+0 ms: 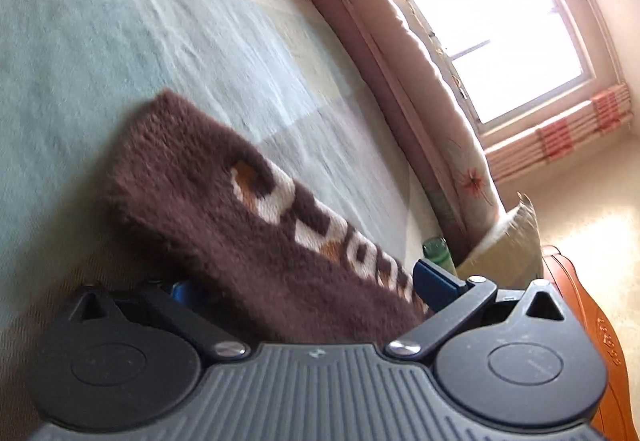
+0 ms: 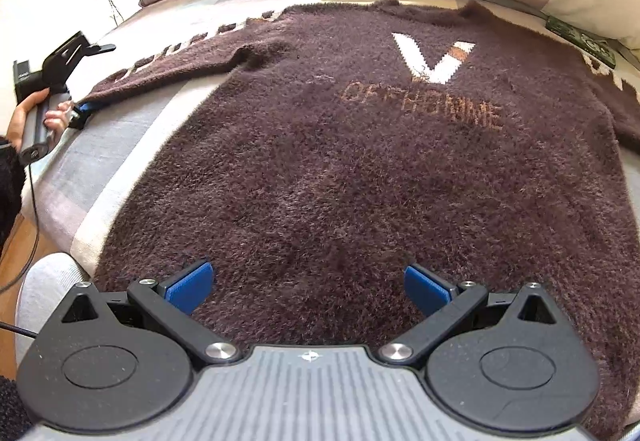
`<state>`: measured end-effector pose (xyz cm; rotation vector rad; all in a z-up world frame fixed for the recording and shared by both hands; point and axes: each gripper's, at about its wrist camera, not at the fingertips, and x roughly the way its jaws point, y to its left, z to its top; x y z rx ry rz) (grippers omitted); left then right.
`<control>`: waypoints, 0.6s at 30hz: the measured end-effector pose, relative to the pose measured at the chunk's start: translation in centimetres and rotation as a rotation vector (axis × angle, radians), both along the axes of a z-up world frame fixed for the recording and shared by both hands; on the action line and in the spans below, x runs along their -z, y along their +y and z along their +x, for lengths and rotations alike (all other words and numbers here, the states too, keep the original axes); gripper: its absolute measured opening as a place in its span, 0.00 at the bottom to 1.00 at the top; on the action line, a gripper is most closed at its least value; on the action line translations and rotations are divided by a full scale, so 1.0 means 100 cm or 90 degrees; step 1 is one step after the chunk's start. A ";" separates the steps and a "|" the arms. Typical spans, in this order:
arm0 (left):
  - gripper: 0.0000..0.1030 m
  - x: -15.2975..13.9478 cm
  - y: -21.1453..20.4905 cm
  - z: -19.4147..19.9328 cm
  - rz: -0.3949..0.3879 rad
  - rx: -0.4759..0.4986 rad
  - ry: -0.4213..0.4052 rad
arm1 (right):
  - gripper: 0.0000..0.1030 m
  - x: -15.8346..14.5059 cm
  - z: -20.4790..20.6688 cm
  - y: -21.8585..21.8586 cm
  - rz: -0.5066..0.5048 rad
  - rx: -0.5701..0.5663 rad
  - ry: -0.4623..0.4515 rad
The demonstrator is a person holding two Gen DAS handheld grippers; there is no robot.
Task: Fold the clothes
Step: 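Close the left gripper on the sleeve cuff and lift it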
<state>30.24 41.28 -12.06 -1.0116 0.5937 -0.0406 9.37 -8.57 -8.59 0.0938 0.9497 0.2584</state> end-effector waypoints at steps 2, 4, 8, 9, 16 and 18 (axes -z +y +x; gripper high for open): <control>0.99 0.001 0.001 0.006 -0.007 -0.023 -0.001 | 1.00 -0.001 0.000 0.000 -0.003 -0.001 -0.001; 0.99 0.002 0.000 0.009 -0.015 -0.041 -0.004 | 1.00 -0.001 0.000 -0.001 -0.004 0.001 -0.003; 0.98 0.005 -0.006 -0.003 -0.036 -0.007 -0.033 | 1.00 -0.001 0.001 -0.003 0.000 0.006 0.000; 0.98 0.007 -0.005 -0.006 -0.048 -0.008 -0.042 | 1.00 0.001 0.002 -0.003 0.003 0.007 0.005; 0.51 0.028 0.019 -0.004 -0.128 -0.093 -0.019 | 1.00 0.003 0.002 0.003 0.002 -0.009 0.009; 0.45 0.035 0.024 -0.003 -0.139 -0.104 -0.018 | 1.00 0.003 0.002 0.003 0.000 -0.009 0.009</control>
